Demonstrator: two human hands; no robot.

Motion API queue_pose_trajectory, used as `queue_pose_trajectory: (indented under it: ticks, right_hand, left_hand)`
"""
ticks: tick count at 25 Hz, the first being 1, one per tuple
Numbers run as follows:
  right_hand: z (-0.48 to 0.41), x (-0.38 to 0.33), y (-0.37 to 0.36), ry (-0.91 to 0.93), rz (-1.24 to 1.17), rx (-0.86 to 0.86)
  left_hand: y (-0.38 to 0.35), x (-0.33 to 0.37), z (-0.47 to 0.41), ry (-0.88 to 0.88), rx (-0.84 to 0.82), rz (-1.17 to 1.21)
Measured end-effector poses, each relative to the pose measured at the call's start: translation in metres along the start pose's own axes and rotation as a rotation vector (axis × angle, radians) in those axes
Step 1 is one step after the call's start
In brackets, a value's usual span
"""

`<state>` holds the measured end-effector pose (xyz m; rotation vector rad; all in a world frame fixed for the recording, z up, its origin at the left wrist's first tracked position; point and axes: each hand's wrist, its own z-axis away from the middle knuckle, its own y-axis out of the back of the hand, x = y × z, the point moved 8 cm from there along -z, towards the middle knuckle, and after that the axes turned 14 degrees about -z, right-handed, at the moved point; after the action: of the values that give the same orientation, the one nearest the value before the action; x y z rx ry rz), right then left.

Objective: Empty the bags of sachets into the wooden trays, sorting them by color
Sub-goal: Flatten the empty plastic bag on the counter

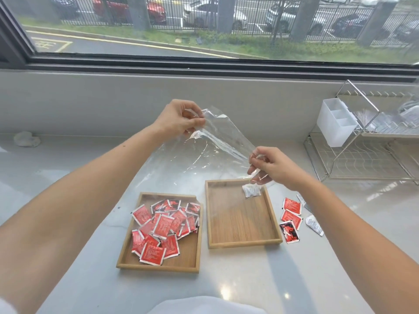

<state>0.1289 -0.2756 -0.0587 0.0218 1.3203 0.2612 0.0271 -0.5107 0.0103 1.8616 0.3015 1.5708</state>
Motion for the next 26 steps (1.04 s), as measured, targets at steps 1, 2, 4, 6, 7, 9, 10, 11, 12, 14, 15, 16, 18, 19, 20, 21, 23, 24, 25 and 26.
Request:
queue_pose_trajectory:
  ticks: [1, 2, 4, 6, 7, 9, 10, 11, 12, 14, 15, 16, 18, 19, 20, 21, 23, 24, 25, 26]
  right_hand:
    - [-0.004, 0.003, 0.001, 0.005, -0.027, 0.041]
    - [-0.009, 0.007, 0.003, 0.004, -0.081, 0.074]
    - [-0.017, 0.017, 0.009, -0.014, -0.226, 0.123]
    - [-0.026, 0.034, 0.021, -0.053, -0.339, 0.192]
    - [-0.03, 0.044, 0.028, -0.077, -0.382, 0.235]
    - [-0.041, 0.065, 0.04, -0.125, -0.445, 0.322]
    - [-0.046, 0.073, 0.044, -0.148, -0.462, 0.351]
    - [-0.052, 0.082, 0.048, -0.173, -0.471, 0.366]
    - [-0.057, 0.089, 0.05, -0.196, -0.473, 0.368]
    - [-0.071, 0.101, 0.049, -0.239, -0.453, 0.337]
    - [-0.079, 0.105, 0.046, -0.259, -0.435, 0.316]
    - [-0.088, 0.11, 0.043, -0.278, -0.424, 0.304]
    - [-0.109, 0.12, 0.04, -0.301, -0.423, 0.328]
    - [-0.122, 0.128, 0.041, -0.312, -0.424, 0.352]
    - [-0.132, 0.135, 0.042, -0.328, -0.424, 0.373]
    - [-0.143, 0.144, 0.044, -0.345, -0.418, 0.39]
    - [-0.162, 0.159, 0.049, -0.364, -0.388, 0.425]
    - [-0.17, 0.167, 0.053, -0.369, -0.37, 0.446]
    - [-0.176, 0.174, 0.055, -0.375, -0.342, 0.467]
    - [-0.182, 0.181, 0.058, -0.385, -0.312, 0.482]
  left_hand:
    - [0.002, 0.001, -0.011, 0.006, 0.026, -0.063]
    - [0.003, 0.001, -0.02, 0.017, 0.039, -0.119]
    - [0.004, -0.001, -0.034, 0.054, 0.021, -0.235]
    - [0.003, -0.01, -0.043, 0.079, -0.028, -0.403]
    - [0.0, -0.016, -0.045, 0.093, -0.077, -0.49]
    - [-0.011, -0.033, -0.049, 0.123, -0.282, -0.569]
    - [-0.017, -0.044, -0.05, 0.145, -0.413, -0.558]
    - [-0.02, -0.054, -0.053, 0.158, -0.52, -0.543]
    - [-0.019, -0.065, -0.06, 0.159, -0.568, -0.549]
    - [-0.007, -0.087, -0.089, 0.152, -0.478, -0.64]
    - [-0.001, -0.095, -0.104, 0.141, -0.387, -0.707]
    - [0.002, -0.103, -0.119, 0.133, -0.293, -0.781]
    - [-0.002, -0.114, -0.146, 0.138, -0.151, -0.899]
    - [-0.008, -0.12, -0.159, 0.14, -0.111, -0.951]
    - [-0.017, -0.125, -0.169, 0.127, -0.091, -1.001]
    - [-0.027, -0.129, -0.178, 0.1, -0.063, -1.044]
    - [-0.048, -0.137, -0.186, 0.046, 0.028, -1.075]
    - [-0.06, -0.142, -0.184, 0.032, 0.061, -1.059]
    - [-0.075, -0.149, -0.179, 0.017, 0.065, -1.034]
    - [-0.093, -0.158, -0.171, 0.009, 0.039, -1.012]
